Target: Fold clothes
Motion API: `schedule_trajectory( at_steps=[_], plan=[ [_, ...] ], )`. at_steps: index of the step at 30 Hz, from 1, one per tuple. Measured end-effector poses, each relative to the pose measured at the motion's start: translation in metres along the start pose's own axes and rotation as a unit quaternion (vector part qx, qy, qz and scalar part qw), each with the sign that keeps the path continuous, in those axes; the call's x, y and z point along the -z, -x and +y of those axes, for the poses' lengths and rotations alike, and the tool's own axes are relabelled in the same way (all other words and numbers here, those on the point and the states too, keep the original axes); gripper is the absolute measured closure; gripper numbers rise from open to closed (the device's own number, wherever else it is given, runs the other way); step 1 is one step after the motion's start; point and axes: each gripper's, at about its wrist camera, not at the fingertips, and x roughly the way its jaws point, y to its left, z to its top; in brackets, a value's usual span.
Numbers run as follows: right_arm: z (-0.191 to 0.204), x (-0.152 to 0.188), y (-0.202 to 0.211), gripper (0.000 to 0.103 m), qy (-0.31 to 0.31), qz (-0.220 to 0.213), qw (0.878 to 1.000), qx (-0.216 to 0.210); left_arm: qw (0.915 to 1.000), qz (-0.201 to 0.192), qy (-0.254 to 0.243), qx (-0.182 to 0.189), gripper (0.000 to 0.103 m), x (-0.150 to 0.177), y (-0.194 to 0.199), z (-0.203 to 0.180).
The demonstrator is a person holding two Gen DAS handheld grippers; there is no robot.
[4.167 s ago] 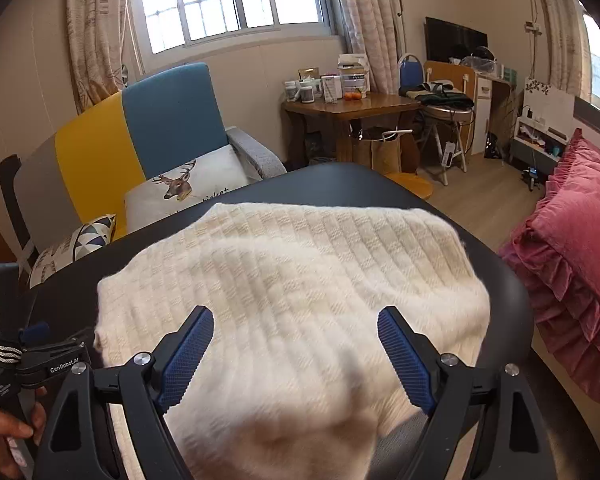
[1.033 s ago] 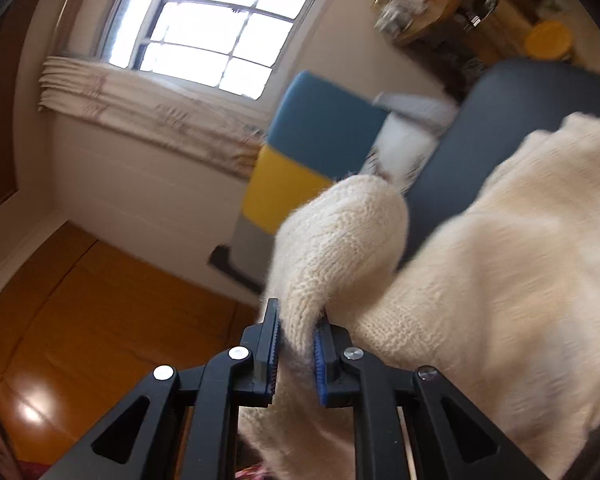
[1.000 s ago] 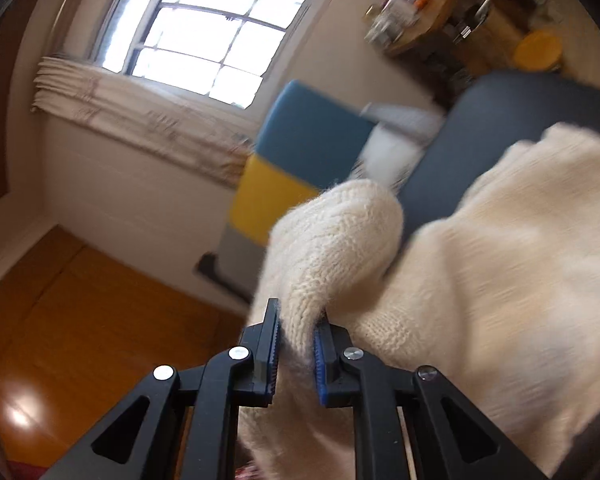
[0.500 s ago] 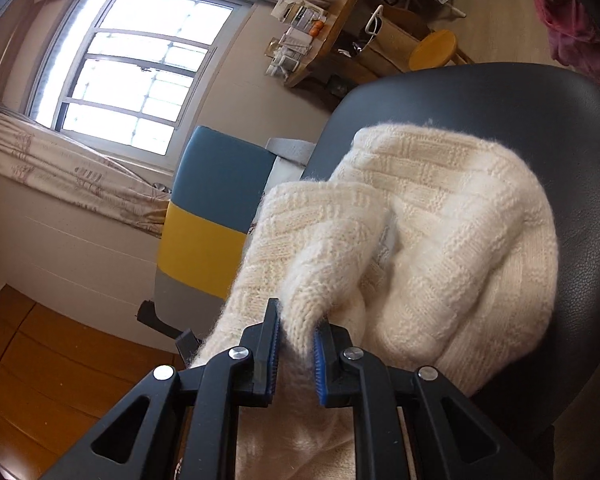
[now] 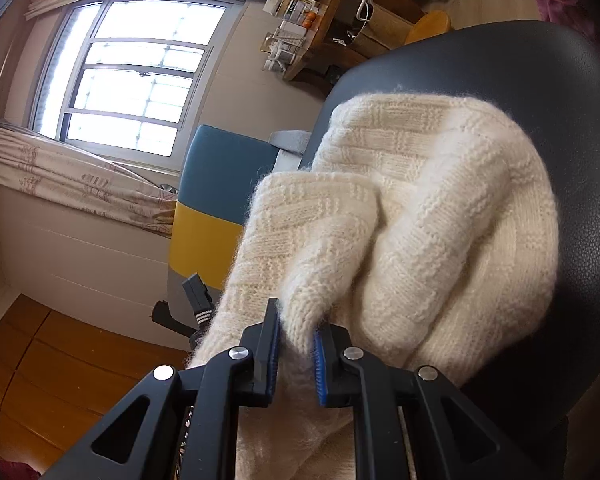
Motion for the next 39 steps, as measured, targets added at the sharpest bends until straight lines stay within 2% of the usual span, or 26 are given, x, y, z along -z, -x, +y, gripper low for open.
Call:
schedule_trajectory(
  at_steps=[2,4,6,7,8,9,10,12,15,18,22,26,29,33,39],
  plan=[
    [-0.001,0.001,0.001,0.09,0.001,-0.001,1.0,0.0,0.9998,0.004,-0.019,0.008,0.005,0.001,-0.004,-0.013],
    [0.0,0.003,0.001,0.09,-0.001,-0.002,1.0,0.001,0.9991,0.009,-0.041,-0.01,0.005,0.002,-0.009,-0.022],
    [0.001,0.004,0.001,0.09,-0.002,-0.002,1.0,0.001,0.9976,0.007,-0.066,-0.019,0.014,0.003,-0.011,-0.031],
    [0.001,0.005,0.001,0.09,-0.002,-0.002,1.0,0.002,0.9966,0.008,-0.08,-0.017,0.041,0.004,-0.011,-0.034],
    [0.001,0.006,0.0,0.09,-0.002,-0.002,1.0,0.002,0.9952,0.013,-0.097,-0.011,0.077,0.006,-0.01,-0.038],
    [0.003,0.006,0.0,0.09,-0.002,-0.003,1.0,0.003,0.9944,0.016,-0.105,-0.005,0.091,0.007,-0.007,-0.041],
    [0.006,0.007,0.0,0.09,0.001,-0.006,1.0,0.004,0.9943,0.017,-0.106,0.002,0.094,0.007,-0.003,-0.044],
    [0.018,0.009,0.0,0.09,0.011,-0.013,1.0,0.005,0.9951,-0.01,-0.096,0.023,0.095,0.005,0.016,-0.045],
    [0.041,0.013,0.0,0.09,0.046,-0.016,0.999,0.012,0.9922,-0.063,-0.074,0.078,0.096,-0.003,0.059,-0.043],
    [0.059,0.016,0.0,0.09,0.059,-0.014,0.998,-0.002,0.9841,-0.111,-0.073,0.118,0.096,-0.01,0.108,-0.042],
    [0.091,0.024,-0.004,0.09,0.07,-0.005,0.997,-0.034,0.9727,-0.155,-0.072,0.157,0.096,-0.018,0.168,-0.036],
    [0.132,0.036,-0.009,0.09,0.097,0.009,0.993,-0.06,0.9613,-0.194,-0.054,0.188,0.096,-0.01,0.229,-0.019],
    [0.168,0.046,-0.01,0.09,0.12,0.022,0.988,-0.09,0.951,-0.235,-0.036,0.198,0.096,-0.004,0.279,0.001],
    [0.224,0.063,-0.008,0.09,0.163,0.036,0.977,-0.133,0.9312,-0.308,-0.03,0.193,0.096,0.011,0.362,0.026],
    [0.311,0.1,-0.005,0.09,0.23,0.059,0.952,-0.195,0.9108,-0.382,-0.045,0.15,0.096,0.032,0.47,0.051]
  ],
)
